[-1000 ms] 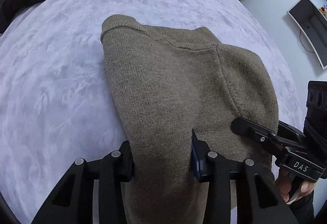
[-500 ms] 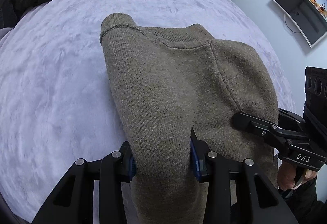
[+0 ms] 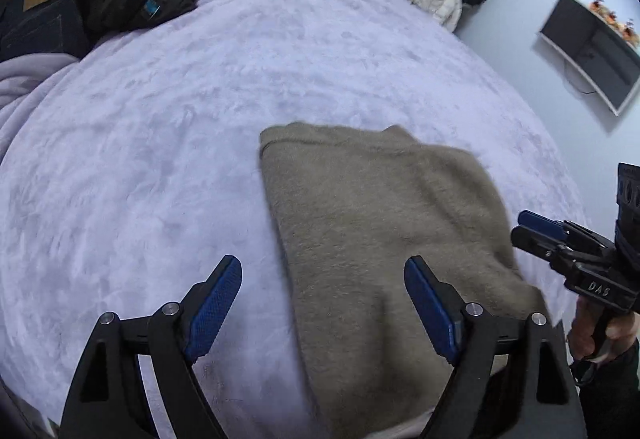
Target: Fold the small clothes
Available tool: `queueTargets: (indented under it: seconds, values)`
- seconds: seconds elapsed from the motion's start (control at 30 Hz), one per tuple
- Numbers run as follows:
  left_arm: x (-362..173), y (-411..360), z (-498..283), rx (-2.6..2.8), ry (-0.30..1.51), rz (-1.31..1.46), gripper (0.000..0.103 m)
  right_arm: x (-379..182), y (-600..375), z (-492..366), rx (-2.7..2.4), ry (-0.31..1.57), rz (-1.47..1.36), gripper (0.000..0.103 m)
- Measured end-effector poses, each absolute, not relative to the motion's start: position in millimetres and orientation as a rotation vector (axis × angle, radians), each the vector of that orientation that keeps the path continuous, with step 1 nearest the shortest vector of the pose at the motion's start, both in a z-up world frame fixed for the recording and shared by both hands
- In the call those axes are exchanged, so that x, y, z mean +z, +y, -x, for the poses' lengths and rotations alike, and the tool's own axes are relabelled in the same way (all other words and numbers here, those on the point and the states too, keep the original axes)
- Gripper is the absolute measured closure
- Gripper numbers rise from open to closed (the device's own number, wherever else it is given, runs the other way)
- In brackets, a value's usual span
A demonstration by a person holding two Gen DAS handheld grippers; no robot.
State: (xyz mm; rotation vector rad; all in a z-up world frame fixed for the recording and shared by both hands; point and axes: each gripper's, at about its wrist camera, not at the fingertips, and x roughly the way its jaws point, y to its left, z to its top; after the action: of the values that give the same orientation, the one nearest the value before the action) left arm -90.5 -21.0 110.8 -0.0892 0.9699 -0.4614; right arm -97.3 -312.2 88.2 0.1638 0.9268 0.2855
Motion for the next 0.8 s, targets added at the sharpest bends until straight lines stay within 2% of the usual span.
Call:
queueTargets:
  seconds: [0.1,0.2,0.27,0.37,0.5,0.7,0.8]
  values:
    - [131,-40,115,-0.636,0.876,0.042,0.019,120,-287,133,0.369,0.793,0.020,0.048]
    - [127,-68,131,-0.741,0.849,-0.055,0.019,129,-262,154,0.507,0.739,0.112,0.048]
    - [114,-76,135,-0.753,0.863,-0.099,0.019,118,-251,160,0.552,0.753,0.161,0.048]
    - [79,-75,121,-0.700,0.990,-0.104,0.019,88,-245,157,0.565,0.838,0.189,0.048]
    - [58,-70,123,-0.687,0.982,-0.121,0.019,53,-254,159,0.557,0.877,0.211,0.049]
    - [85,-80,118,-0.665,0.954,-0.167,0.019,66,-246,164,0.580,0.851,0.345,0.048]
    - [99,-83,89,-0.599,0.929,-0.180,0.019,95,-260,152,0.604,0.767,0.367,0.040]
